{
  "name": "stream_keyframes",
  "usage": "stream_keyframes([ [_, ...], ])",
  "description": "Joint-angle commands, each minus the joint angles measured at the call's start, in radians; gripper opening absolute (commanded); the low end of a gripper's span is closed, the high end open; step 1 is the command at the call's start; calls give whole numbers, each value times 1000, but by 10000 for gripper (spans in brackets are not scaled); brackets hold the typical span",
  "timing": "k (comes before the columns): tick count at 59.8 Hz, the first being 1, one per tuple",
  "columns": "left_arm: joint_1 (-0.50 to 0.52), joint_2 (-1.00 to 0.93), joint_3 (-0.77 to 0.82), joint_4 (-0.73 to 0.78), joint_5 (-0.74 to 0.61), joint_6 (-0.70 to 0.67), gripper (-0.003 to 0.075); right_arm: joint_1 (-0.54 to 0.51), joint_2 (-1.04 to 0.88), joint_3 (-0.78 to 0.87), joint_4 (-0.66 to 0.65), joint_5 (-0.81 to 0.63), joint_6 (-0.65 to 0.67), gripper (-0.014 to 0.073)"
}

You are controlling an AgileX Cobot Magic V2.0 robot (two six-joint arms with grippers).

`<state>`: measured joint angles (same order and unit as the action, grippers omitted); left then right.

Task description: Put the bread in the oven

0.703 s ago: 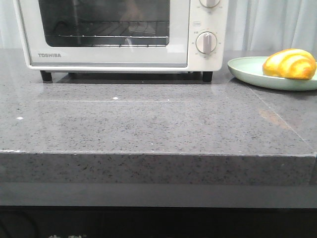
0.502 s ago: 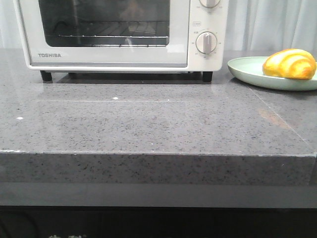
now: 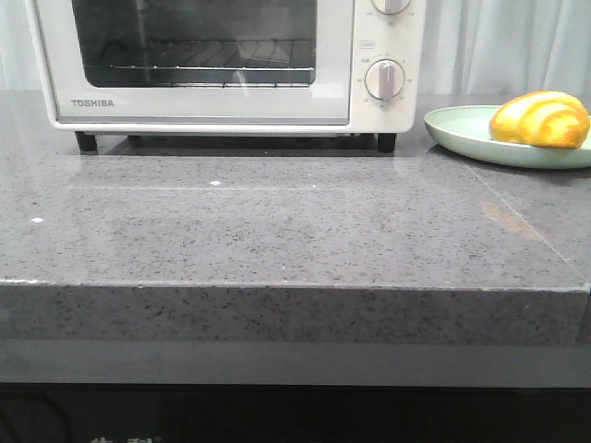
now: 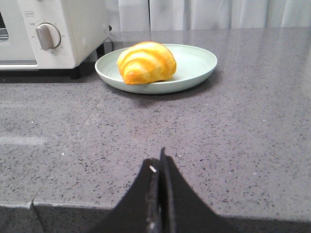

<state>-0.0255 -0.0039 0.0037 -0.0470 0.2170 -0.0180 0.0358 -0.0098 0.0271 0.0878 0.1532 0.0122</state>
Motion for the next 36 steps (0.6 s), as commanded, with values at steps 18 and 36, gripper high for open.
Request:
stream_keyframes([
  [18,2,-17,6,-8,-88,-7,-20,-9,-23,-6,-7,-76,-2,-67],
  [36,2,-17,6,-8,-91,-7,-20,-9,-23,-7,-3,-122,-2,-67],
])
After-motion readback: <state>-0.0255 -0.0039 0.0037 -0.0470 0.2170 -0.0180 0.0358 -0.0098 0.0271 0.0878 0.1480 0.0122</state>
